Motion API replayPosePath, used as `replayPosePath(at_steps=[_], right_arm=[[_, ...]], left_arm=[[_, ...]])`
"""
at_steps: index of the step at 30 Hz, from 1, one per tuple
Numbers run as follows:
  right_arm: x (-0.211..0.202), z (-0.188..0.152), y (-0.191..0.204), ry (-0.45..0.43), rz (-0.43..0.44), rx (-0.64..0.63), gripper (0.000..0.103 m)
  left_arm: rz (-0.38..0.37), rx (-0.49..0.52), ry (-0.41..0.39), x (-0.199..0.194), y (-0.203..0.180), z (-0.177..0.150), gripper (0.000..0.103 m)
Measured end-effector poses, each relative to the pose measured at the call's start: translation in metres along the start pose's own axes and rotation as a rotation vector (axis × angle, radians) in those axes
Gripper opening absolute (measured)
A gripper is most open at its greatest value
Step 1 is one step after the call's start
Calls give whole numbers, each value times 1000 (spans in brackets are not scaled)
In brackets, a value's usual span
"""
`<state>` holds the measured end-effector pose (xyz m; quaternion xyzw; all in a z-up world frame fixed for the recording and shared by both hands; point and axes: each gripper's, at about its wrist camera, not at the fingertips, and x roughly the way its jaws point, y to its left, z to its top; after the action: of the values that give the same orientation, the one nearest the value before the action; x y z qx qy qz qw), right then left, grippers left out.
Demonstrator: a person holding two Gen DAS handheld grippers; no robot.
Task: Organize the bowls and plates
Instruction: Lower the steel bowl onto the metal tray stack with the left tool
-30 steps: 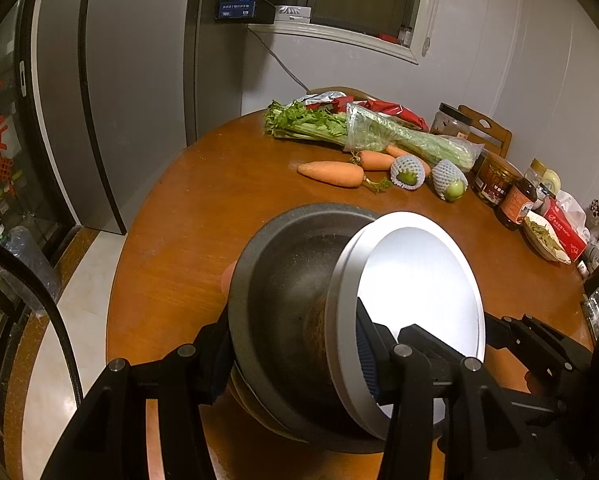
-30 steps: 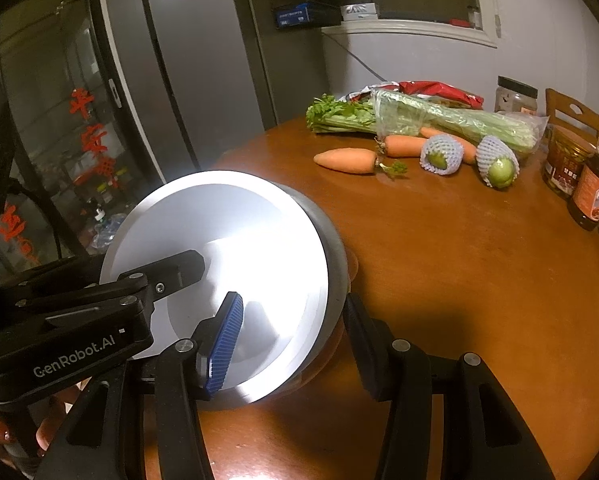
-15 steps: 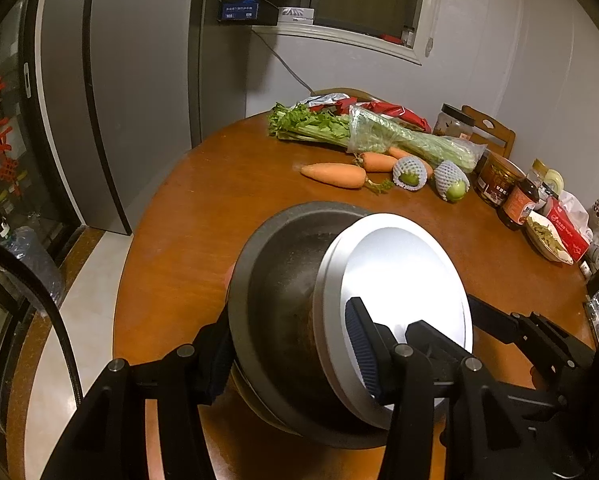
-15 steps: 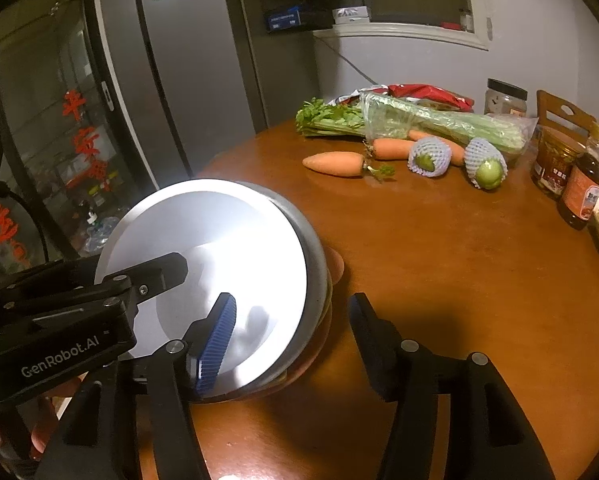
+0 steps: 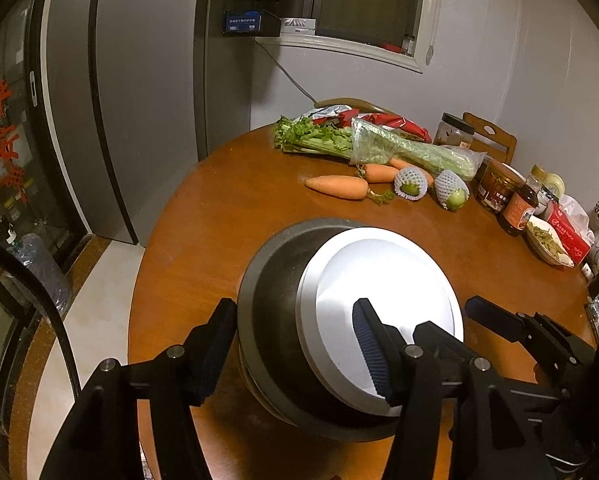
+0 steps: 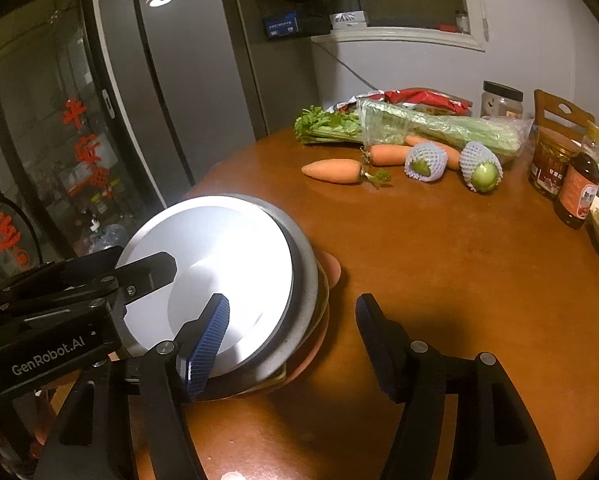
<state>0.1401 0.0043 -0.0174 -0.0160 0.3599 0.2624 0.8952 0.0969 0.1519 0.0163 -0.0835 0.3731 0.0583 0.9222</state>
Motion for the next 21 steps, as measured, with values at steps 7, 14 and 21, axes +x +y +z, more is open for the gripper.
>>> replayPosePath(at_steps=[7, 14, 21], right_arm=[[-4, 1, -1, -13, 2, 6, 68], [-8, 3, -8, -24, 18, 44, 69], [3, 2, -6, 18, 56, 75, 70]], left_arm=[[16, -14, -19, -10, 7, -2, 60], [19, -65, -22, -14, 24, -7, 64], [-7, -115, -6, -14, 35, -11, 72]])
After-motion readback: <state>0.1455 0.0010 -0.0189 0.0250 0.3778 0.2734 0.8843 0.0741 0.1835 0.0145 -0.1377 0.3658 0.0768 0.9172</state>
